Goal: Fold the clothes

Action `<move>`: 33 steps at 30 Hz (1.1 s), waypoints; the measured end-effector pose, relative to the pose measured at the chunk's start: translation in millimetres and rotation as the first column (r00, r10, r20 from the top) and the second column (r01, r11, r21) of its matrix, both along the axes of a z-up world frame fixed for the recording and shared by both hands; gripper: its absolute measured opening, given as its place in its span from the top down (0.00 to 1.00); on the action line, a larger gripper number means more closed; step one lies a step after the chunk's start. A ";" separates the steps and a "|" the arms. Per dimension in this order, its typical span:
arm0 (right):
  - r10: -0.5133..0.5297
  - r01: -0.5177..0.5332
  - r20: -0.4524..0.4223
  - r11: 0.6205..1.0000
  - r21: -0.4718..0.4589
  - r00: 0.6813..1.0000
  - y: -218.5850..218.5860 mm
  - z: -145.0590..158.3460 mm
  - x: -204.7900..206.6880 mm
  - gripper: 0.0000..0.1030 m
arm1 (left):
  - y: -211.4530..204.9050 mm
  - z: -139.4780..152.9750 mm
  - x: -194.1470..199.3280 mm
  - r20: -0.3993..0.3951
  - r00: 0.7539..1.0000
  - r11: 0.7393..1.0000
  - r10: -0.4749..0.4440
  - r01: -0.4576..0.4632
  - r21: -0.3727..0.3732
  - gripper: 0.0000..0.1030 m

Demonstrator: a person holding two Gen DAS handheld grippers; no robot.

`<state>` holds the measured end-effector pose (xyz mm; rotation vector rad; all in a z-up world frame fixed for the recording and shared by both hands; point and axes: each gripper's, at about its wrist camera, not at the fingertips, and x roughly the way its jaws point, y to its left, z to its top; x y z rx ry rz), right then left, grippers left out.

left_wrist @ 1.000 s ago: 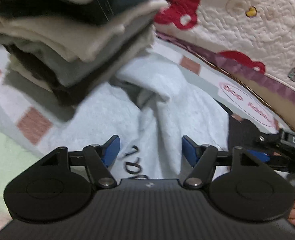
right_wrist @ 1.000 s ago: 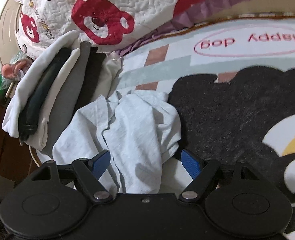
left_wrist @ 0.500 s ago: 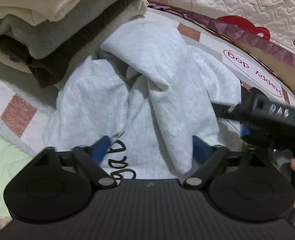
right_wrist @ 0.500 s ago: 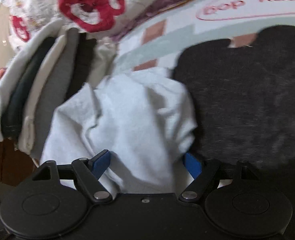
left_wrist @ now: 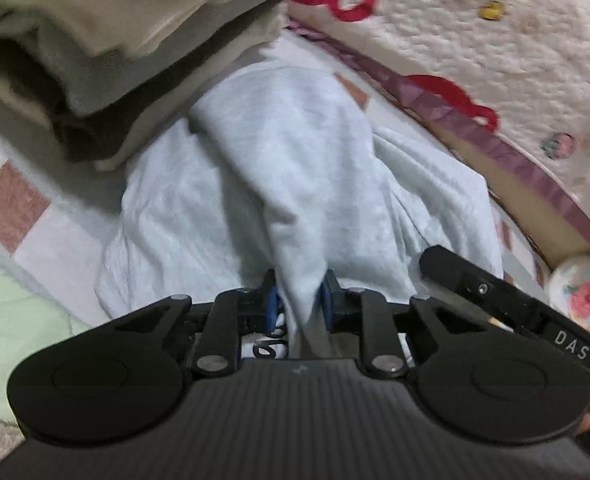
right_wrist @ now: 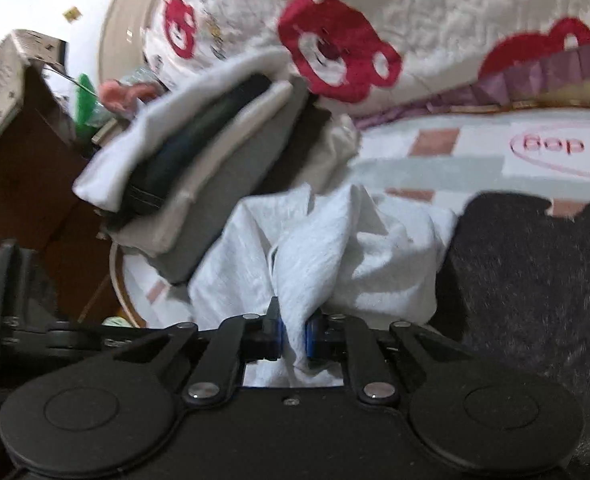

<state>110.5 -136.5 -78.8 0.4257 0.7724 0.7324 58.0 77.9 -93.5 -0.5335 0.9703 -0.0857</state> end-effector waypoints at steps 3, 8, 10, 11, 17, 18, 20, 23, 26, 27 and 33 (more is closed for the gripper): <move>-0.038 0.038 0.050 0.999 0.011 0.998 -8.3 19.2 -12.2 0.87 | -11.3 13.9 4.9 0.028 0.998 0.998 -0.052 0.053 -0.023 0.81; -0.156 0.153 0.141 0.988 0.033 0.978 -42.5 49.1 -37.2 0.89 | -48.7 39.3 34.7 0.082 0.984 0.986 -0.159 0.163 -0.044 0.82; -0.226 0.224 0.156 0.974 0.030 0.962 -61.6 56.0 -42.9 0.89 | -73.3 47.5 40.6 0.112 0.969 0.974 -0.221 0.226 -0.033 0.84; -0.259 0.258 0.155 0.966 0.028 0.953 -72.8 59.0 -45.5 0.89 | -85.6 51.7 43.6 0.127 0.959 0.966 -0.252 0.257 -0.026 0.85; -0.405 0.421 0.228 0.906 -0.028 0.886 -128.9 86.9 -63.6 0.89 | -151.7 87.1 61.4 0.235 0.875 0.900 -0.424 0.436 -0.001 0.91; -0.427 0.448 0.243 0.893 -0.036 0.871 -136.6 92.6 -65.2 0.89 | -164.5 92.7 65.9 0.249 0.856 0.884 -0.453 0.467 0.003 0.92; -0.467 0.499 0.278 0.865 -0.054 0.840 -152.0 104.5 -67.8 0.90 | -185.5 103.1 76.3 0.280 0.825 0.858 -0.491 0.514 -0.011 0.92; -0.509 0.570 0.361 0.818 -0.081 0.782 -182.4 131.1 -71.5 0.90 | -209.3 119.5 83.1 0.333 0.791 0.820 -0.513 0.567 -0.082 0.92; -0.524 0.614 0.421 0.782 -0.106 0.740 -216.4 155.2 -73.1 0.90 | -240.3 136.6 92.8 0.394 0.766 0.805 -0.509 0.585 -0.097 0.91; -0.532 0.648 0.449 0.746 -0.152 0.718 -226.9 159.2 -70.2 0.88 | -250.4 137.9 94.3 0.405 0.764 0.825 -0.503 0.564 -0.041 0.88; -0.643 0.771 0.464 0.346 -0.534 0.609 -291.4 109.2 -43.2 0.59 | -252.6 98.0 102.2 0.305 0.783 0.837 -0.542 0.536 0.113 0.51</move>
